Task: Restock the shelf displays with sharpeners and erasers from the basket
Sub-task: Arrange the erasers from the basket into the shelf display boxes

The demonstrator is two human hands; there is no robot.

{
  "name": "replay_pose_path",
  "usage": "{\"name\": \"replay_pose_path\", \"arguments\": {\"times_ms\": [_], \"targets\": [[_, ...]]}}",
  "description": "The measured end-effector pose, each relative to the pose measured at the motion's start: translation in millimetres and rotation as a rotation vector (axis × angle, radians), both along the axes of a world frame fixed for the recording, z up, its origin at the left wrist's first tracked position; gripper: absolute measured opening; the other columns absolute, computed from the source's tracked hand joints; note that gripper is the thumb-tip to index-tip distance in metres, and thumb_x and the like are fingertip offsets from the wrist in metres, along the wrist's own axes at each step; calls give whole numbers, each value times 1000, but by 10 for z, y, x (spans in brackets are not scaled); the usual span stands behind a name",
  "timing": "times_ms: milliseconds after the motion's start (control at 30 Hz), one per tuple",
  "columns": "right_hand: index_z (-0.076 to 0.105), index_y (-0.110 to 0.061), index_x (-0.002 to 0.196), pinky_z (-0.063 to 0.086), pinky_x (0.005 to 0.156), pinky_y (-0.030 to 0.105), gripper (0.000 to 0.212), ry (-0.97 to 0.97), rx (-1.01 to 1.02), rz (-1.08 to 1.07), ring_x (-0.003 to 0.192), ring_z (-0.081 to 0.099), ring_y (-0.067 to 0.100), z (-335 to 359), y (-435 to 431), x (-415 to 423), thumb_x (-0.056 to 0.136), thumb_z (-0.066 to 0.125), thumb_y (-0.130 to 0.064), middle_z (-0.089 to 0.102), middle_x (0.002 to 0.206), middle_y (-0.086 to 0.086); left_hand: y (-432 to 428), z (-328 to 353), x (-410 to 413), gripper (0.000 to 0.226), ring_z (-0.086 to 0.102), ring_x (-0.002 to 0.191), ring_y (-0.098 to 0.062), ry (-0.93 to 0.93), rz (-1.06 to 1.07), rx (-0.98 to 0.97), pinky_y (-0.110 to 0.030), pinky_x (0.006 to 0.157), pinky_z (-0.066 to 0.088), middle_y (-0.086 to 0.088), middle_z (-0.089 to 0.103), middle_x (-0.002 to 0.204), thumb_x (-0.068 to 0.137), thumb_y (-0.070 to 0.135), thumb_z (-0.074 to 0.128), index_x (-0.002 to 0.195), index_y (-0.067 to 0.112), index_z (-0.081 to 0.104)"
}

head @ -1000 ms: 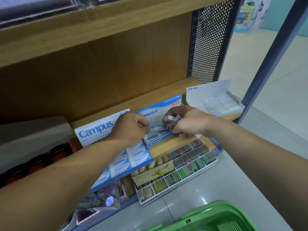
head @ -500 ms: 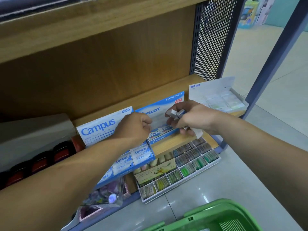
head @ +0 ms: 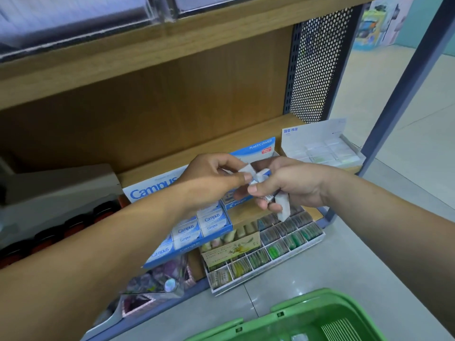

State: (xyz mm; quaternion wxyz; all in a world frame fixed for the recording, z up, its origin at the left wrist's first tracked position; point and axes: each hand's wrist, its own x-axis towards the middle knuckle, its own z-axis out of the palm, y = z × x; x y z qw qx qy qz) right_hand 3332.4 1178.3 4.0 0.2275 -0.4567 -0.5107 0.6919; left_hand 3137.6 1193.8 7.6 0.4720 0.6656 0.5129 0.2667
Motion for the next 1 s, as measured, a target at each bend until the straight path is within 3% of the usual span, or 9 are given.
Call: {"name": "replay_pose_path", "arguments": {"times_ms": [67, 133, 200, 333, 500, 633, 767, 867, 1000], "targets": [[62, 1, 118, 38, 44, 23, 23, -29, -5, -57, 46, 52, 13, -9, -2, -106, 96, 61, 4, 70, 71, 7, 4, 71, -151, 15, 73, 83, -23, -28, 4, -35, -43, 80, 59, -6, 79, 91, 93, 20, 75, 103, 12, 68], [64, -5, 120, 37, 45, 24, 27, -97, 11, -98, 50, 55, 13, -46, 4, -259, 94, 64, 2, 77, 90, 12, -5, 162, -346, 15, 76, 93, -29, 15, 6, -33, -45, 89, 61, -12, 78, 97, 98, 17, 68, 109, 8, 62], [66, -12, 115, 37, 47, 24, 27, -169, 27, -104, 53, 56, 14, -84, -13, -426, 92, 68, 1, 76, 103, 20, 1, 241, -562, 14, 76, 90, -26, 135, -7, 11, -39, 83, 63, -10, 73, 102, 102, 19, 61, 116, 16, 63], [70, -12, 107, 39, 43, 23, 24, -270, 134, -113, 48, 55, 16, -150, -54, -654, 87, 73, 1, 68, 69, 10, 16, 208, -1013, 28, 72, 69, -11, 417, -40, 82, -27, 67, 61, -2, 62, 107, 101, 22, 64, 127, 30, 59], [74, -20, 100, 38, 43, 24, 20, -437, 271, -113, 40, 53, 11, -133, -18, -735, 88, 71, -5, 59, 59, 6, 67, 136, -1361, 20, 65, 86, -9, 681, -46, 181, -7, 66, 43, 8, 65, 98, 91, 18, 73, 108, 28, 68], [75, -23, 97, 38, 44, 24, 22, -470, 306, -138, 41, 53, 11, -95, 48, -729, 87, 69, -5, 63, 65, 8, 34, 47, -1312, 38, 66, 81, 6, 521, -58, -8, -21, 74, 57, 4, 62, 116, 106, 15, 48, 140, 28, 58], [75, -23, 96, 42, 52, 31, 21, -441, 278, -185, 55, 58, 18, -170, 78, -674, 87, 72, -4, 67, 75, 5, 77, -24, -1203, 28, 65, 84, -10, 415, -15, -28, -26, 73, 54, 5, 67, 102, 104, 22, 50, 123, 35, 67], [75, -23, 95, 42, 53, 33, 19, -448, 282, -168, 57, 57, 20, -219, 77, -643, 86, 73, -6, 68, 71, 4, 109, -56, -1165, 17, 66, 90, -7, 309, 3, -62, -22, 74, 52, 9, 71, 105, 101, 23, 61, 113, 31, 70], [74, -20, 97, 38, 43, 26, 19, -403, 253, -131, 48, 52, 19, -252, -1, -660, 87, 73, -4, 61, 59, 8, 65, -47, -1067, 12, 64, 70, 1, 207, 34, -80, -14, 61, 49, 8, 72, 89, 93, 23, 74, 103, 19, 70]]}}
